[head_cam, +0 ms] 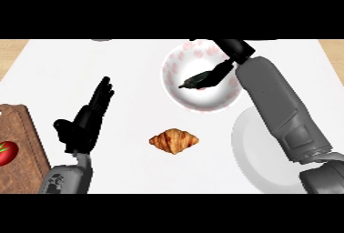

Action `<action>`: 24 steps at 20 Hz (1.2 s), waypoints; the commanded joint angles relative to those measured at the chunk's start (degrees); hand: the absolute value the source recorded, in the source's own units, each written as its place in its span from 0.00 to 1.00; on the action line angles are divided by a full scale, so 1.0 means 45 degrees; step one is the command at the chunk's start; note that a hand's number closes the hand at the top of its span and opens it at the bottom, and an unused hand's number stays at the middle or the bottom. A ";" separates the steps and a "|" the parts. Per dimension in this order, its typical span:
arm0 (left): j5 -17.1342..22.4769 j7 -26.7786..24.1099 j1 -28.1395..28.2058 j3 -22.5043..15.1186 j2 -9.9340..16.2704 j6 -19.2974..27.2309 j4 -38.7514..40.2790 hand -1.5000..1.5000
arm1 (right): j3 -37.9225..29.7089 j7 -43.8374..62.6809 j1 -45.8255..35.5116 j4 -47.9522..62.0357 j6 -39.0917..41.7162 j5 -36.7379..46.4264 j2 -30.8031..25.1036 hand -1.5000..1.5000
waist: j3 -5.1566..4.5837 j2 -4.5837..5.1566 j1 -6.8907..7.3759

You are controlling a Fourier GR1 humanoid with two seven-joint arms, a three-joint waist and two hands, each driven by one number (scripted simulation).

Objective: Pick the eggplant from the plate and place it in the bowl

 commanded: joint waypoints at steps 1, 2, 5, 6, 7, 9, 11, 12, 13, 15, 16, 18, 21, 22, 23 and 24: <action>-0.0288 0.0204 -0.0249 -0.0091 -0.0139 0.0331 -0.0032 0.50 | -0.1101 -0.0206 -0.0499 0.0343 -0.0019 -0.0939 0.0096 0.00 | -0.0001 -0.0040 -0.0128; -0.0068 -0.0415 0.0143 -0.0070 -0.0226 0.0122 0.0291 0.50 | -0.1412 -0.0357 -0.0732 0.0577 0.0625 -0.1191 -0.0564 0.00 | -0.0004 -0.0017 -0.0107; 0.0127 0.0070 0.0034 0.0175 0.0206 -0.0136 -0.0381 0.50 | -0.1926 0.0430 -0.1082 0.1217 0.0896 -0.1657 -0.0408 0.00 | -0.0003 -0.0030 -0.0028; -0.0210 -0.0065 -0.0171 -0.0120 -0.0255 0.0265 0.0153 0.50 | -0.2085 0.0176 -0.0909 0.1490 0.1531 -0.1761 -0.1134 0.00 | -0.0002 0.0003 -0.0078; -0.0448 -0.0099 -0.0202 -0.0175 -0.0298 0.0481 0.0180 0.50 | -0.2083 -0.0057 -0.0679 0.1471 0.2292 -0.1826 -0.1625 0.00 | -0.0001 -0.0019 -0.0153; -0.0198 -0.0245 0.0015 -0.0287 -0.0347 0.0185 -0.0028 0.50 | -0.2582 0.0256 -0.1227 0.1908 0.3015 -0.2249 -0.2223 0.00 | 0.0000 0.0019 -0.0029; 0.0117 0.0332 0.0057 -0.0022 0.0038 -0.0130 -0.0592 0.50 | -0.2620 0.0371 -0.1180 0.2266 0.3189 -0.2265 -0.2121 0.00 | 0.0002 0.0001 0.0023; -0.0228 -0.0008 -0.0235 -0.0103 -0.0199 0.0226 0.0092 0.50 | -0.2801 -0.0086 -0.0784 0.2362 0.3852 -0.2490 -0.2479 0.00 | 0.0004 0.0030 -0.0056; -0.0265 -0.0174 0.0019 -0.0053 -0.0116 0.0207 0.0198 0.50 | -0.2755 -0.0183 -0.0700 0.2402 0.4274 -0.2458 -0.2694 0.00 | 0.0002 0.0020 -0.0061; -0.0185 0.0402 -0.0318 -0.0178 -0.0020 0.0008 -0.0292 0.50 | -0.2943 -0.0359 -0.0875 0.2744 0.4570 -0.2562 -0.3056 0.00 | 0.0013 0.0111 0.0168; -0.0101 -0.0255 -0.0236 0.0101 -0.0054 0.0097 0.0231 0.50 | -0.2759 -0.0669 -0.0374 0.2568 0.5066 -0.2473 -0.3180 0.00 | 0.0006 0.0060 -0.0011; -0.0235 0.0091 -0.0100 -0.0177 -0.0141 0.0136 -0.0194 0.50 | -0.2632 -0.1144 0.0024 0.2550 0.6037 -0.2420 -0.3765 0.00 | 0.0017 0.0071 0.0028; -0.0252 0.0041 0.0102 -0.0343 -0.0323 0.0178 -0.0287 0.50 | -0.2688 -0.1012 -0.0165 0.2623 0.6129 -0.2539 -0.3723 0.00 | 0.0022 0.0122 0.0206; 0.0324 -0.0349 0.0077 0.0274 0.0294 -0.0459 -0.0129 0.50 | -0.2422 -0.1232 0.0083 0.2400 0.6681 -0.2353 -0.4082 0.00 | 0.0016 0.0100 0.0120; -0.0012 0.0264 -0.0226 -0.0055 -0.0012 -0.0099 -0.0190 0.50 | -0.2333 -0.0965 -0.0180 0.2390 0.6467 -0.2339 -0.3569 0.00 | 0.0021 0.0100 0.0154; -0.0429 -0.0271 -0.0042 -0.0304 -0.0302 0.0271 0.0080 0.50 | -0.2333 -0.1168 0.0001 0.2364 0.6235 -0.2333 -0.3587 0.00 | 0.0021 0.0132 0.0168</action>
